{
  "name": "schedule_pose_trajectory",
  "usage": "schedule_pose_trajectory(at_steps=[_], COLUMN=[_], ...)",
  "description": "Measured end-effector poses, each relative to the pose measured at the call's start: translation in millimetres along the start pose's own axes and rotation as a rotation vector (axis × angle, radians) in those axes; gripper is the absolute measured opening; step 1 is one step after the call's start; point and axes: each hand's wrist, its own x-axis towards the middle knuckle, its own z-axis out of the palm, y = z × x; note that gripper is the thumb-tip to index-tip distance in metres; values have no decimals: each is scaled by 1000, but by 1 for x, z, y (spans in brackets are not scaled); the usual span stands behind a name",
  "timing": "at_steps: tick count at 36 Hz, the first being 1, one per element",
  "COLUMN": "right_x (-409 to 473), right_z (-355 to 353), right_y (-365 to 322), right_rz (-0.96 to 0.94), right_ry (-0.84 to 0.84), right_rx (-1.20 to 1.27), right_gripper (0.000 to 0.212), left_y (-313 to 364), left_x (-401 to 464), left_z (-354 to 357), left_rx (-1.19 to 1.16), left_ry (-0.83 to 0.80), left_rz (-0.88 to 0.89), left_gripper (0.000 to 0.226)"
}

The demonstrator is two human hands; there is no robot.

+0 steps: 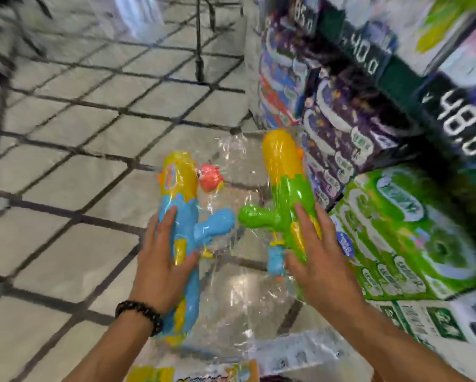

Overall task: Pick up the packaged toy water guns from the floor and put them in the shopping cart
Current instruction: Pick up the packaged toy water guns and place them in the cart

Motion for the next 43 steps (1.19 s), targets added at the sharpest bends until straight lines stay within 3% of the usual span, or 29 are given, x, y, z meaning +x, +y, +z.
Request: schedule_pose_trajectory(at_steps=[2,11,20,31,43], right_x=[10,36,35,29,84], right_z=[-47,-243,-369,-414,-390], right_y=[-42,-215,-385,-546,-622], right_rz=[-28,-321,-548,-652,-630], right_ry=[32,67,145,177,177], right_rx=[45,126,241,265,245], right_gripper=[93,91,90,91,94], left_y=[30,176,268,254,221], left_x=[2,-30,-87,-126,-71], left_z=[-54,-290,-480,-636,-687], left_rx=[-6,11,-20,59,144], left_ry=[68,361,609,714,738], left_rz=[16,77,119,214,217], left_gripper=[95,94,92,95,92])
